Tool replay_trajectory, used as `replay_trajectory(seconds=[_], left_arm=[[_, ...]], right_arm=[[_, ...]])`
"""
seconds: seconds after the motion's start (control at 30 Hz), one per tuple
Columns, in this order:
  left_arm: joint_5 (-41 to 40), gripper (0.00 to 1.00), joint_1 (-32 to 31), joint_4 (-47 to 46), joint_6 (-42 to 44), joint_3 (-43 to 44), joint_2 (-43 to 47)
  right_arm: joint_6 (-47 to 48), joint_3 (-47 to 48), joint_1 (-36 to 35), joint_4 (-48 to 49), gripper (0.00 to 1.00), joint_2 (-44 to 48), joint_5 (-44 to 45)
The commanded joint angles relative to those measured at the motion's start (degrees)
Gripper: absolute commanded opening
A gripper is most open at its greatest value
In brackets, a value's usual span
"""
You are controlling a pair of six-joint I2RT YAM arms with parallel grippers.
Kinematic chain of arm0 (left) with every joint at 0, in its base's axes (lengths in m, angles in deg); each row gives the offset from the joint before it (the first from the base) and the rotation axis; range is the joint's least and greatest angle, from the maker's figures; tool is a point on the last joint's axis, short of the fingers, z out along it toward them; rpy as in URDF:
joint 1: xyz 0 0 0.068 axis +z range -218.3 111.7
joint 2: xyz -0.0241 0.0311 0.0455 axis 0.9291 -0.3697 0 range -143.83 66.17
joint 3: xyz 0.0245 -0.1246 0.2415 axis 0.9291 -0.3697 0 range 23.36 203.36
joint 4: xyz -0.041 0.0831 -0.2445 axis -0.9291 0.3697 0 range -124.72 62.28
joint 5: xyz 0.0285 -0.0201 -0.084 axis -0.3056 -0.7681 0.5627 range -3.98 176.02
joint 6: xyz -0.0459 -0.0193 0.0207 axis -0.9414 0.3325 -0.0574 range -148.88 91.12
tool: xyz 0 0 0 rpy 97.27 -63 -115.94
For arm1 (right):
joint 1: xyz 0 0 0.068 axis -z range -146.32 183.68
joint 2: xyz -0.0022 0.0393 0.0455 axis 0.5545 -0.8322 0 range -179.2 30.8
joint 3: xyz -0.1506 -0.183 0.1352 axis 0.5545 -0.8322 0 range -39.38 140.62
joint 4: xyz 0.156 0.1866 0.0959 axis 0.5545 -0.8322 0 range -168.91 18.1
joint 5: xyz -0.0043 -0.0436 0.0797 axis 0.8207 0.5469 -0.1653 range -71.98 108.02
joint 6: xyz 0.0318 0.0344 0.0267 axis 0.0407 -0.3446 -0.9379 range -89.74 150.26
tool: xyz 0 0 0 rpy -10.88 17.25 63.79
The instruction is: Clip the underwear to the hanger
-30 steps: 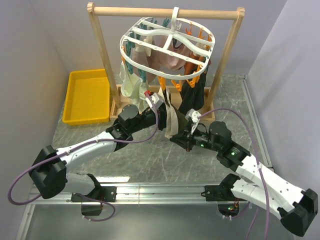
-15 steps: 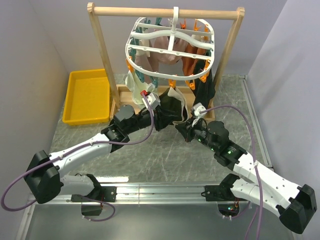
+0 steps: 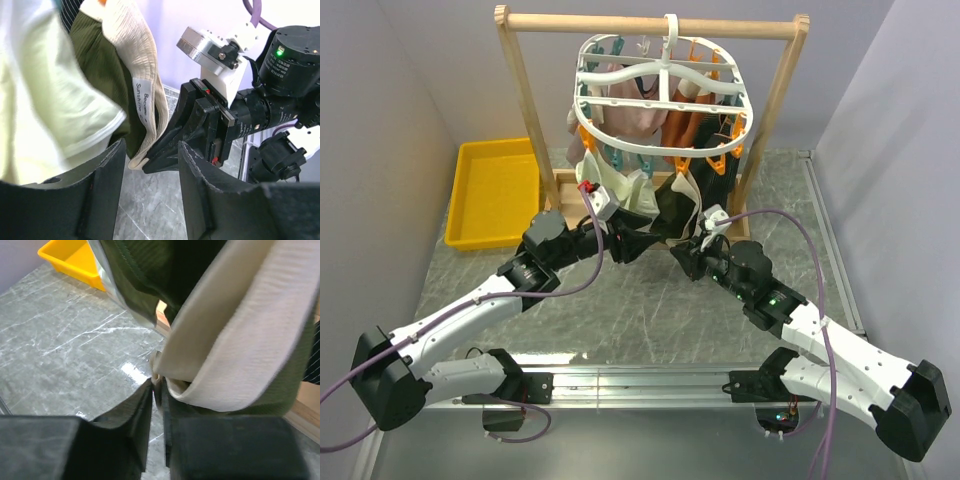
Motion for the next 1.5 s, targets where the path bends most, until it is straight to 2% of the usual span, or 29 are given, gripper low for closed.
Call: replay_trajectory(seconds=[0.0,0.1,0.3,0.63,0.9,1.03,1.13,1.27,1.47], left_arm=[[0.62,0.52,0.35,0.75,2.78,-0.17,1.43],[-2.10,0.53,1.14,1.28,2.43,1.41,0.12],[-7.12,0.54,4.83,1.02,0.67,6.15,-4.53],[-8.09,0.54,14.84,0.05,-3.81,12.04,-11.66],[-6.07,0.55,18.54,-1.09,-1.97,13.98,-13.95],[-4.84,0.54,19.86,-1.27,-1.18,14.16,-14.04],[-4.22,0.54,20.39,-0.92,-0.56,14.07,-13.95],[-3.44,0.54,21.79,0.14,-1.26,14.77,-14.30],[-2.64,0.54,22.67,-0.12,-1.18,15.12,-14.04]], right_arm=[[0.94,-0.32,0.67,3.43,0.22,-0.10,0.77],[1.12,-0.32,1.02,3.43,0.23,0.16,0.59],[2.08,0.21,1.11,2.73,0.31,1.48,-1.95],[3.76,1.09,1.11,-0.78,0.44,6.22,-8.10],[4.28,7.85,1.02,-5.08,0.50,10.62,-13.73],[4.28,12.41,1.11,-7.11,0.51,11.50,-10.49],[4.99,14.18,1.37,-7.03,0.51,11.76,-4.35],[3.50,16.73,4.97,-6.14,0.51,9.67,0.41],[0.95,23.58,13.41,-7.11,0.59,2.99,-5.02]])
